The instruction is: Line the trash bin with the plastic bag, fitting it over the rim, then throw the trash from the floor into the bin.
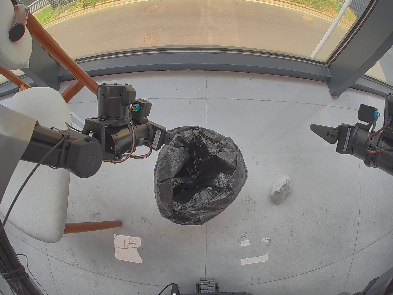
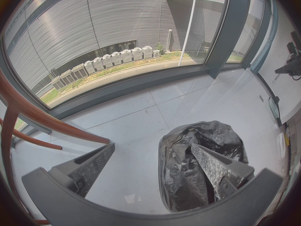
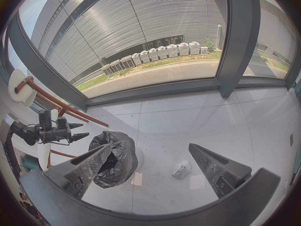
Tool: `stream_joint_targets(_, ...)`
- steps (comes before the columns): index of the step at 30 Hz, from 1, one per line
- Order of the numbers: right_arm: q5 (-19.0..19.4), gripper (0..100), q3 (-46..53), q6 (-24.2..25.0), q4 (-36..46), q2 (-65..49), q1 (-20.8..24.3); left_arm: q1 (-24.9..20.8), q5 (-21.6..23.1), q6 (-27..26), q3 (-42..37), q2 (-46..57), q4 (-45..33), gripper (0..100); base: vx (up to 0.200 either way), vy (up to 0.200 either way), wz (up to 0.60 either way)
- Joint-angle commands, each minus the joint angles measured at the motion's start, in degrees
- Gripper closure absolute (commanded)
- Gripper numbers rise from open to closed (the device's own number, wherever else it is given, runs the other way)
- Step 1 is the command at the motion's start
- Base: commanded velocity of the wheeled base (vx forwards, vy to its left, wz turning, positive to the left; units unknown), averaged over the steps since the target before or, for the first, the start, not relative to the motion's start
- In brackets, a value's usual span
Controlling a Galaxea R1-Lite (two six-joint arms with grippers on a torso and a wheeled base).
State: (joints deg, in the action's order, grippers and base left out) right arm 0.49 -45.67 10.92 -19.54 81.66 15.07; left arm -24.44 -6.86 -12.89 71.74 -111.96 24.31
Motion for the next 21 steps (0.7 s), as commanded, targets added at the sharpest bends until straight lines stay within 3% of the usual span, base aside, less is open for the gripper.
stream_joint_targets(1,0.0,0,-0.7,0.2,-1.2,6.3,-2.1,0.1,1.1,0.0,-1.7,3.9,-1.5,0,0.0,0.0,0.0)
stream_joint_targets(9,-0.2,0,-0.6,0.2,-13.5,17.7,-7.7,0.0,2.0,-0.2,-7.1,7.0,-1.1,0,0.0,0.0,0.0)
stream_joint_targets(16,0.5,0,-2.1,0.0,-14.0,24.6,-11.8,-0.3,7.9,-4.7,-13.1,10.6,0.5,0,0.0,0.0,0.0)
stream_joint_targets(21,0.6,0,-4.3,0.1,-14.0,29.7,-12.5,-0.7,8.5,-6.1,-15.9,12.7,1.3,0,0.0,0.0,0.0)
